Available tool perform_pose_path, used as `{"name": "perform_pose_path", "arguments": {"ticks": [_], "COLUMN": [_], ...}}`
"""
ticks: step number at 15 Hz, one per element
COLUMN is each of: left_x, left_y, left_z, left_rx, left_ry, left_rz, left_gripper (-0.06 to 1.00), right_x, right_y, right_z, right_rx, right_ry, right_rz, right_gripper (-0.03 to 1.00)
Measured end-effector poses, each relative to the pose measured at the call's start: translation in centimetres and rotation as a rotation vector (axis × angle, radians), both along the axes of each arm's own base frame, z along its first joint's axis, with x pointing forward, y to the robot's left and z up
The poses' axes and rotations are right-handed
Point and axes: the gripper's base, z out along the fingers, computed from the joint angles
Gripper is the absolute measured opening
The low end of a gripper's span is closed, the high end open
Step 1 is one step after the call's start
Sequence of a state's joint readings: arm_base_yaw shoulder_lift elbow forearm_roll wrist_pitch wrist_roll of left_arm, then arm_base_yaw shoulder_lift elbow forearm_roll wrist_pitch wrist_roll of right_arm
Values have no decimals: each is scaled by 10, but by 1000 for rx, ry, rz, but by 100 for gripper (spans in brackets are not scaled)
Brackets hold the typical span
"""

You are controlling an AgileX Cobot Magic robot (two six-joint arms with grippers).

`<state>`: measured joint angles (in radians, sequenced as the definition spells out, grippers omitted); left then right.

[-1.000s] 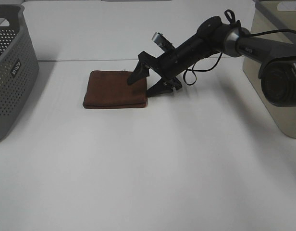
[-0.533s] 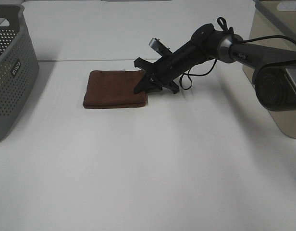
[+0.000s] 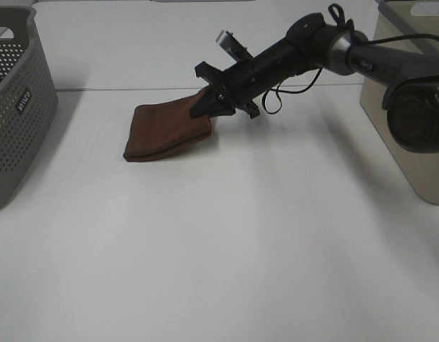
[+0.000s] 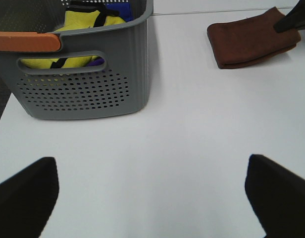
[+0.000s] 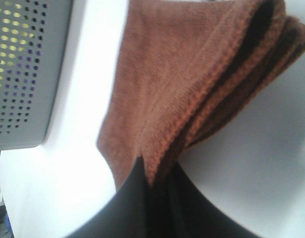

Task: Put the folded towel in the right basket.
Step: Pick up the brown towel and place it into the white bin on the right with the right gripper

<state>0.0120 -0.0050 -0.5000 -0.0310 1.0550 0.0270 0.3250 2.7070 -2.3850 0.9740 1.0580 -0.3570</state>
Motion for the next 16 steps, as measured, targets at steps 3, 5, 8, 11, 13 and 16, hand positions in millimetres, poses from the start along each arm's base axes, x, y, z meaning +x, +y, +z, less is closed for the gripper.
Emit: {"name": "perform_pose_path", "arguments": {"ticks": [3,5,8,11,13,16], "left_x": [0,0,0,0,0,0], "left_y": [0,0,0,0,0,0], "left_z": [0,0,0,0,0,0], "left_rx": [0,0,0,0,0,0], "left_ry": [0,0,0,0,0,0], "left_rz": [0,0,0,0,0,0], "left_gripper": [97,97,97,97,97,97], "right_x": [-3,-9,-23,-40,-47,-53], "right_y": [-2,-7,-19,-46,-80,-142], "right_z": [57,95,155,217,249,281], "right_rx": [13,-35,-138,-272,-329,-385], "right_ry": [-110,-199,-350,-481,-513,-529], "right_rz": [24,51,63,16,-52,-165], "right_gripper": [4,4,4,4,4,4]}}
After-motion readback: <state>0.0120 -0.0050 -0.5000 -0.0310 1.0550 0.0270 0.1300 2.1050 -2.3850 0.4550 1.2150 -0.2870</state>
